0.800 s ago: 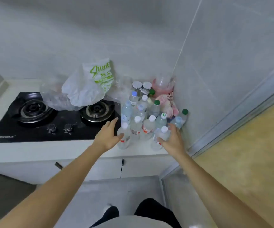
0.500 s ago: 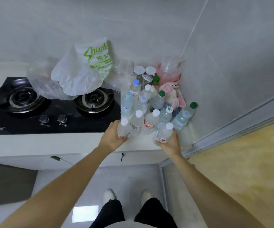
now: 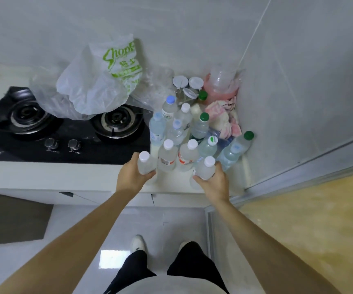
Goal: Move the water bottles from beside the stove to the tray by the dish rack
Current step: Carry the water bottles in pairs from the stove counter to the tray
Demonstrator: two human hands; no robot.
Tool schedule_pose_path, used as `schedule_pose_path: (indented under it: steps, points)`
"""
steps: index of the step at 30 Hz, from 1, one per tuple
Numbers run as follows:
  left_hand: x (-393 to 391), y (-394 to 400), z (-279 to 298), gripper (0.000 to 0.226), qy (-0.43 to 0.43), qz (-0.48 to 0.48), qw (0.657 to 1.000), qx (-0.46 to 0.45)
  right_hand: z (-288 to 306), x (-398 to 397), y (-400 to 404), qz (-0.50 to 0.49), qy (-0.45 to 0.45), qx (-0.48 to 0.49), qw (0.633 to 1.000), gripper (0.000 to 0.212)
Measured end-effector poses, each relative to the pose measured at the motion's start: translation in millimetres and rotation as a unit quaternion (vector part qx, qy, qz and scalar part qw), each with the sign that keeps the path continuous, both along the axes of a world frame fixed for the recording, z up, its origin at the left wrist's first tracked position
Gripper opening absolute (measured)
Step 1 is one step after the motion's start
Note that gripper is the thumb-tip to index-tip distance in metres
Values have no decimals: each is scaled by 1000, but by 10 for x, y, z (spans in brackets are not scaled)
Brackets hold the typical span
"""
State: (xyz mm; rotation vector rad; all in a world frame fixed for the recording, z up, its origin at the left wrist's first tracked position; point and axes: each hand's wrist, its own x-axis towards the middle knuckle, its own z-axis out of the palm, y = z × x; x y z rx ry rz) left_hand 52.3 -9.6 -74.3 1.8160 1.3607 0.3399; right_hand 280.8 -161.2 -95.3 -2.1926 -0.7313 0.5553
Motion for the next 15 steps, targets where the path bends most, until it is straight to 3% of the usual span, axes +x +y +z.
schedule_pose_path:
  steps: [6, 10, 15]
  points:
    - [-336, -178, 512, 55, -49, 30, 998, 35, 532, -41, 69, 158, -29, 36, 986, 66]
    - [-689, -292, 943, 64, -74, 68, 993, 66, 992, -270, 234, 254, -44, 85, 962, 60]
    - [-1267, -509, 1463, 58, -64, 112, 985, 111, 1504, -776, 574, 380, -7, 147, 913, 65]
